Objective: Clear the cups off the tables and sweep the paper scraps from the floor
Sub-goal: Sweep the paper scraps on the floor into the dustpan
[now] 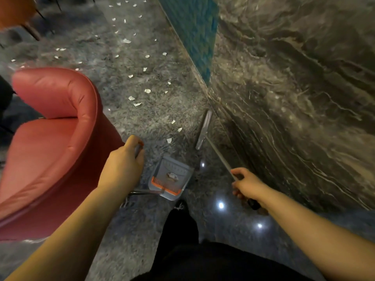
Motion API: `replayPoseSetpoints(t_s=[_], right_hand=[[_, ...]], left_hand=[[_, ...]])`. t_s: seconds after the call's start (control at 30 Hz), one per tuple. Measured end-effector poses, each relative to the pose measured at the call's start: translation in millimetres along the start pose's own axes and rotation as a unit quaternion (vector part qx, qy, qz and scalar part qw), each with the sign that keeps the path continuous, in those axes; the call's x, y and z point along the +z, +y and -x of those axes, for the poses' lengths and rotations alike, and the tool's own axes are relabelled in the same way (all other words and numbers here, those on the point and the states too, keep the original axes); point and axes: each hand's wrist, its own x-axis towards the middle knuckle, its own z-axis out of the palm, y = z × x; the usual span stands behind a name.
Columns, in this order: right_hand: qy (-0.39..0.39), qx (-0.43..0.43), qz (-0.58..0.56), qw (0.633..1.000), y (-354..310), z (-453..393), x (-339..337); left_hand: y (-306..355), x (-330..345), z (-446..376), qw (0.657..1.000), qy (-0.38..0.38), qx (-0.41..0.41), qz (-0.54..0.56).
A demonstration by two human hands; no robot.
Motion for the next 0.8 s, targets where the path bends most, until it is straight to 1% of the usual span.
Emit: replayPoseSetpoints(t_s=[0.23,0.33,0.43,0.57,0.8], right_hand=[[-0.005,0.035,0.024,0.999,-59.2,-84.8,-25.6],[0.013,0.036,0.037,0.999,-77.9,-115.9,-32.2],[0.03,0.05,0.044,0.997,-91.0,-144.5,-38.5],[0.023,0.052,0.06,0.997,-104.5,-176.9,-51.8],[0.0,0.062,0.1,0.993,-135.5,-254.8,-83.7]], left_hand=[[-8.9,28.8,-117.6,1.0,-0.031,0.002,0.003],[-11.1,41.7,-162.8,0.999,-0.05,0.016,-0.012],[-9.6,53.5,-199.8,0.996,-0.079,0.039,-0.017],[-2.8,67.1,-235.8,0.992,-0.112,0.049,-0.013],[12.6,100.1,-290.3,0.988,-0.151,-0.005,-0.011]])
